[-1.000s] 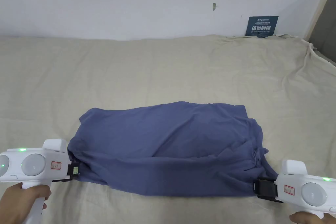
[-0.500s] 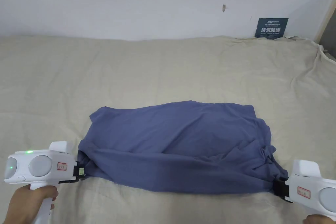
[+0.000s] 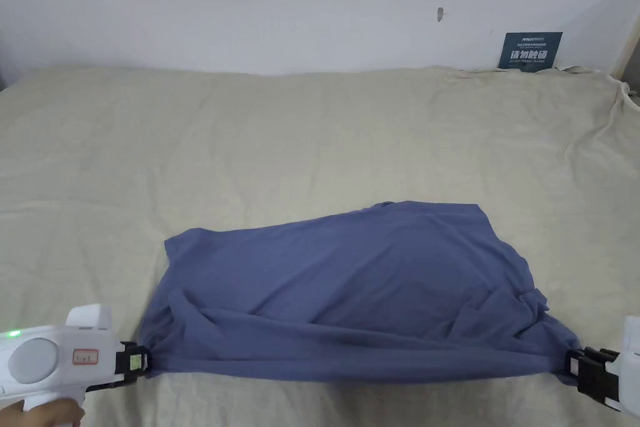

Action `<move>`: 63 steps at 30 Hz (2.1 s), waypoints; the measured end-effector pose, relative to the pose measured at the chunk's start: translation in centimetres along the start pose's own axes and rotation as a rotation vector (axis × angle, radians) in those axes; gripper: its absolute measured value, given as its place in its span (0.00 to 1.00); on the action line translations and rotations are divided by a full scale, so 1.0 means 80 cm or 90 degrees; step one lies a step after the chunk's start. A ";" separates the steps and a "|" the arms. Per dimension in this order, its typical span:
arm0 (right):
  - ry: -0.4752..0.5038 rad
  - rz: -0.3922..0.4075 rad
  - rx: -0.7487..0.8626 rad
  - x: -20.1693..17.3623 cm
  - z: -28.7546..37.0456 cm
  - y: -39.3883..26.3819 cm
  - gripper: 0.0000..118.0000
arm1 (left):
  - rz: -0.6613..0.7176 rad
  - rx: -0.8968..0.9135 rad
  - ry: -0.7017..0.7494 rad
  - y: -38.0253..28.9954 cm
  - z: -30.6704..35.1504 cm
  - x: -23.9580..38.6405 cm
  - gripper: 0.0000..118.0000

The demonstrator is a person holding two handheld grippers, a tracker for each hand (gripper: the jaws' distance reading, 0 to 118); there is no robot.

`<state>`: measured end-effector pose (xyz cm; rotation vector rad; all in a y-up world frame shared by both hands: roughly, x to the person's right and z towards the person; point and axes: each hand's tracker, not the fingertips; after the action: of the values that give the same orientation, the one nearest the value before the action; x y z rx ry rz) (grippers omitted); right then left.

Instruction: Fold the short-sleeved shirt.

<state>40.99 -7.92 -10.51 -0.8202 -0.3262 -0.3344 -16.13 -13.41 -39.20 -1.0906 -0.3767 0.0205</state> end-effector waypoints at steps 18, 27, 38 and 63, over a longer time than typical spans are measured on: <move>-0.054 -0.030 -0.145 0.019 -0.078 -0.058 0.04 | -0.031 -0.068 0.083 -0.046 -0.035 0.000 0.11; -0.045 -0.014 -0.022 0.005 -0.021 -0.008 0.74 | -0.020 0.015 0.117 -0.031 0.003 0.019 0.96; -0.027 0.027 0.183 -0.037 0.049 0.081 0.76 | -0.054 0.191 0.082 0.054 0.072 0.073 0.89; 0.009 0.059 0.229 -0.078 -0.039 0.185 0.01 | -0.062 0.067 0.092 0.261 -0.118 0.034 0.00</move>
<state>41.95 0.15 -24.75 -0.4778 -0.3229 -0.1870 -7.16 -11.19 -60.35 -0.9629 -0.2948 -0.1225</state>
